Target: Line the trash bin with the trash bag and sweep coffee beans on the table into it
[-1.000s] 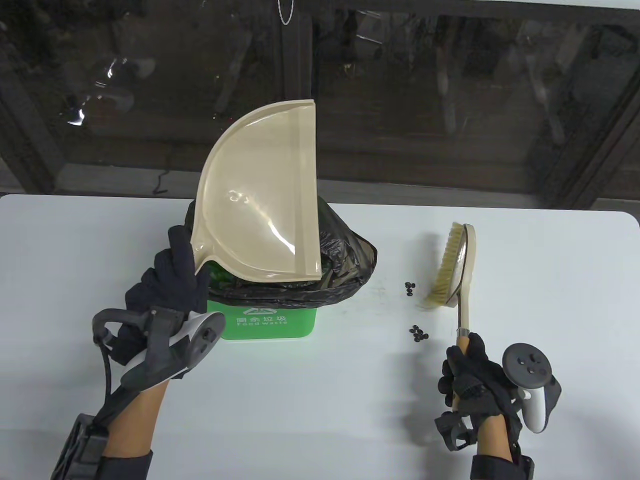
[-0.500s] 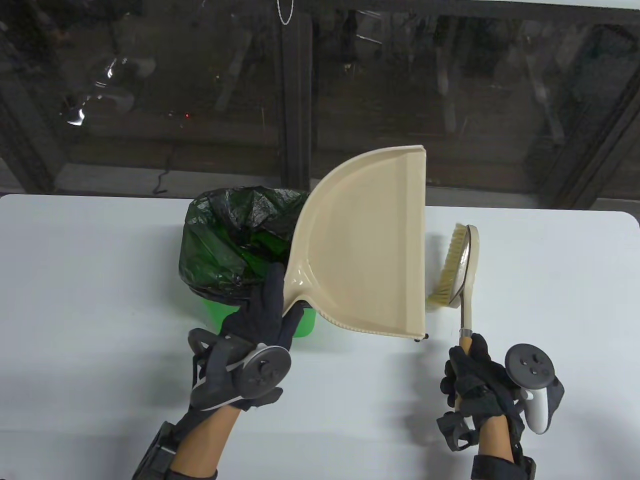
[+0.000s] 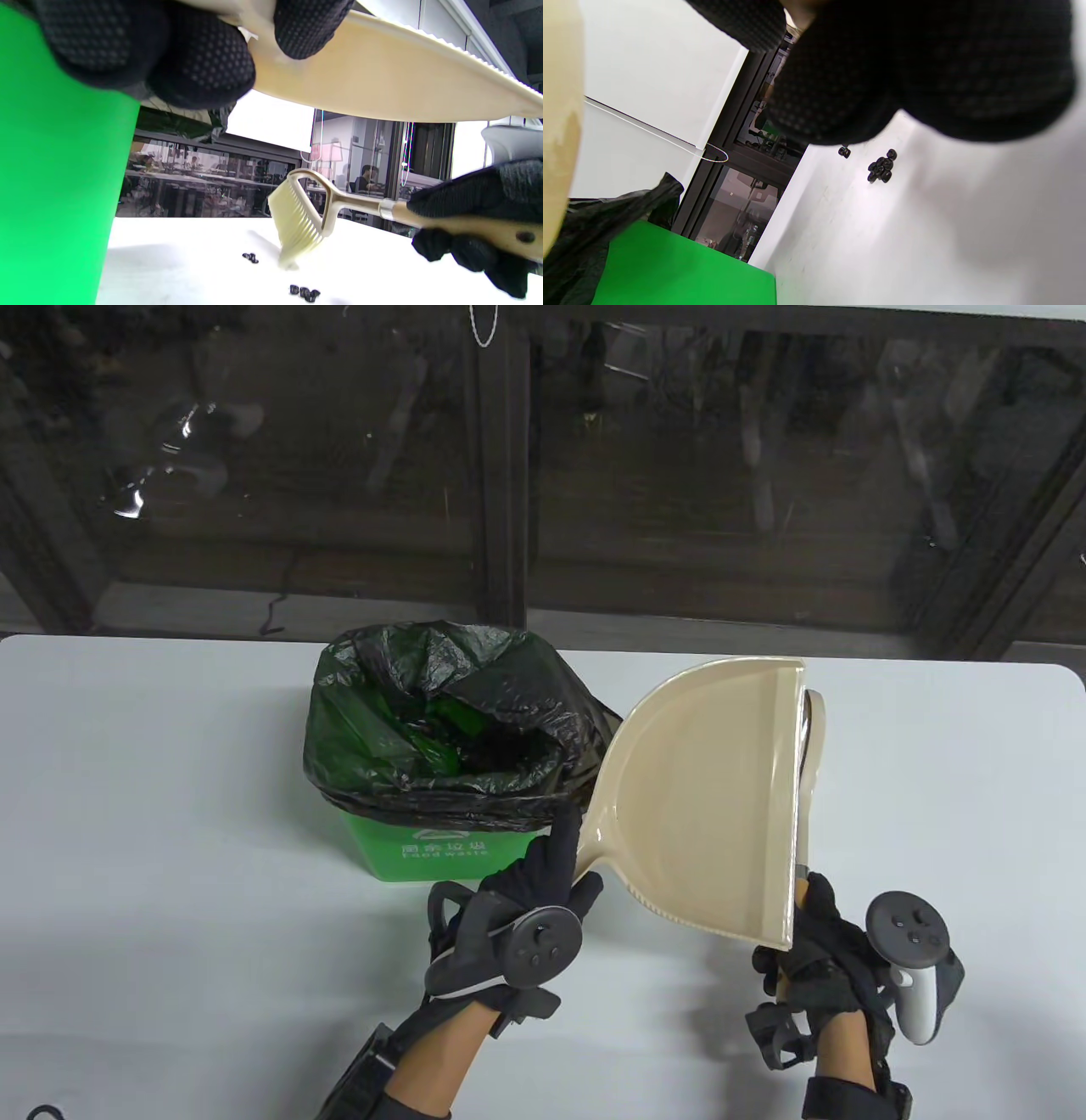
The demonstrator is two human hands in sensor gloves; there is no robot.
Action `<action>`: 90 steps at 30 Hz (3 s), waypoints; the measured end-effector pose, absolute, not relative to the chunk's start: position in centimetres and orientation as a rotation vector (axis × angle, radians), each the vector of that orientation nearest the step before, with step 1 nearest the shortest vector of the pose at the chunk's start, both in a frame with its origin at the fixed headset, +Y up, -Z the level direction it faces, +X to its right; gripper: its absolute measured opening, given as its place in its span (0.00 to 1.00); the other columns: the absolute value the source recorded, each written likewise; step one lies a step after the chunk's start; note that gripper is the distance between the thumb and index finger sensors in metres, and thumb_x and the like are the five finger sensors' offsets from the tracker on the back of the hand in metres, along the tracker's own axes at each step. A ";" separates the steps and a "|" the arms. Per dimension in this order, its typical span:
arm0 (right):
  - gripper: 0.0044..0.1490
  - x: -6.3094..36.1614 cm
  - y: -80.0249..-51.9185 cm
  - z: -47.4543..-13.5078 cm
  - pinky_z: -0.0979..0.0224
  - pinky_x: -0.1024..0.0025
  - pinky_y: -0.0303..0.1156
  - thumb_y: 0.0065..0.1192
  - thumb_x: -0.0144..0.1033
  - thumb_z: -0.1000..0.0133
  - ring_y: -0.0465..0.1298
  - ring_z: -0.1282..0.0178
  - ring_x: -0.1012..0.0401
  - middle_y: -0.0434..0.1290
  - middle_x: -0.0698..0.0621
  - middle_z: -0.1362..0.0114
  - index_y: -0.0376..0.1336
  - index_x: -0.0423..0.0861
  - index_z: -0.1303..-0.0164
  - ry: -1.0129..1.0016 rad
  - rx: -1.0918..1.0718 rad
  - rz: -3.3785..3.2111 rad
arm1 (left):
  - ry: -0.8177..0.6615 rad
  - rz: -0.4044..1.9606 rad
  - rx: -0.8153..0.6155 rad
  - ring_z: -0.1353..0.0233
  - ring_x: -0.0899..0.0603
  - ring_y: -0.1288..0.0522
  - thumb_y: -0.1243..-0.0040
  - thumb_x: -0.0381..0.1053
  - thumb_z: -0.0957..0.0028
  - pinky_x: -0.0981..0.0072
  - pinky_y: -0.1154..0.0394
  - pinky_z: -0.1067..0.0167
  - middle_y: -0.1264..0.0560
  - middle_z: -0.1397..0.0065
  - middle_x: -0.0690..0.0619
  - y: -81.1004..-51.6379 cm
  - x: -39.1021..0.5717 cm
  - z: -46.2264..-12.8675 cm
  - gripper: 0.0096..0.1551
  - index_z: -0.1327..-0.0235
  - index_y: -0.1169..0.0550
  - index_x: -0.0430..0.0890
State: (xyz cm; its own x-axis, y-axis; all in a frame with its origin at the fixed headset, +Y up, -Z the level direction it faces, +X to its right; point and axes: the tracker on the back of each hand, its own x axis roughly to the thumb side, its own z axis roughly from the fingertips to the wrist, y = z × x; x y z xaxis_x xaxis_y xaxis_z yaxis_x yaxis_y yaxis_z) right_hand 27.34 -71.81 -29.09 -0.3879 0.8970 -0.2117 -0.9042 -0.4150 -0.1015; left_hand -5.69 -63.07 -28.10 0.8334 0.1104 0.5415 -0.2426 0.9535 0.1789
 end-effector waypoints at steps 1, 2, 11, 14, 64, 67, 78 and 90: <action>0.44 27.4 -71.8 -29.1 0.73 0.69 0.84 0.53 0.37 0.39 0.83 0.71 0.64 0.76 0.39 0.49 0.41 0.24 0.28 0.036 -0.279 1.974 | -0.557 0.191 0.240 0.57 0.40 0.16 0.50 0.46 0.23 0.50 0.20 0.57 0.27 0.32 0.35 -63.4 -5.6 -28.1 0.40 0.15 0.47 0.21; 0.44 27.5 -71.9 -29.1 0.73 0.69 0.84 0.53 0.37 0.39 0.83 0.71 0.64 0.76 0.39 0.49 0.41 0.24 0.28 0.035 -0.280 1.967 | -0.559 0.188 0.226 0.57 0.40 0.16 0.50 0.46 0.23 0.50 0.20 0.57 0.27 0.32 0.35 -64.0 -5.4 -28.2 0.40 0.15 0.47 0.21; 0.44 28.0 -72.0 -29.0 0.73 0.69 0.84 0.53 0.37 0.39 0.83 0.71 0.64 0.76 0.39 0.49 0.41 0.24 0.28 0.032 -0.288 1.923 | -0.570 0.123 0.117 0.57 0.40 0.16 0.50 0.46 0.23 0.50 0.20 0.57 0.27 0.32 0.35 -66.9 -5.0 -28.9 0.40 0.15 0.46 0.21; 0.44 28.2 -72.1 -28.9 0.73 0.69 0.84 0.53 0.37 0.39 0.83 0.71 0.64 0.76 0.39 0.49 0.41 0.24 0.28 0.030 -0.290 1.900 | -0.557 0.109 0.094 0.57 0.40 0.16 0.50 0.47 0.23 0.50 0.20 0.57 0.27 0.32 0.35 -67.7 -5.4 -28.9 0.40 0.15 0.46 0.21; 0.43 22.4 -71.0 -30.8 0.71 0.66 0.83 0.57 0.38 0.40 0.83 0.68 0.62 0.77 0.39 0.48 0.45 0.29 0.25 0.064 -0.159 2.643 | -0.374 0.013 -0.207 0.59 0.40 0.16 0.51 0.44 0.22 0.51 0.19 0.60 0.26 0.32 0.31 -73.9 -6.3 -33.0 0.39 0.14 0.46 0.18; 0.43 22.3 -71.0 -30.8 0.70 0.65 0.83 0.57 0.38 0.40 0.83 0.68 0.62 0.77 0.39 0.48 0.45 0.30 0.25 0.079 -0.153 2.645 | -0.377 -0.002 -0.214 0.60 0.40 0.16 0.51 0.44 0.22 0.51 0.19 0.60 0.26 0.32 0.30 -73.5 -6.1 -33.1 0.39 0.14 0.46 0.18; 0.43 21.6 -71.5 -31.2 0.72 0.67 0.83 0.56 0.38 0.40 0.82 0.70 0.64 0.77 0.41 0.48 0.44 0.30 0.25 0.214 -0.070 2.523 | -0.383 -0.004 -0.218 0.60 0.40 0.16 0.51 0.44 0.22 0.51 0.19 0.60 0.26 0.32 0.30 -73.4 -5.9 -33.1 0.39 0.14 0.46 0.18; 0.43 23.0 -70.8 -30.8 0.74 0.70 0.83 0.55 0.38 0.39 0.83 0.71 0.65 0.78 0.40 0.49 0.43 0.28 0.26 0.193 -0.009 1.972 | -0.385 0.004 -0.218 0.60 0.40 0.16 0.51 0.45 0.22 0.51 0.19 0.60 0.26 0.32 0.31 -73.5 -5.8 -33.1 0.39 0.14 0.46 0.18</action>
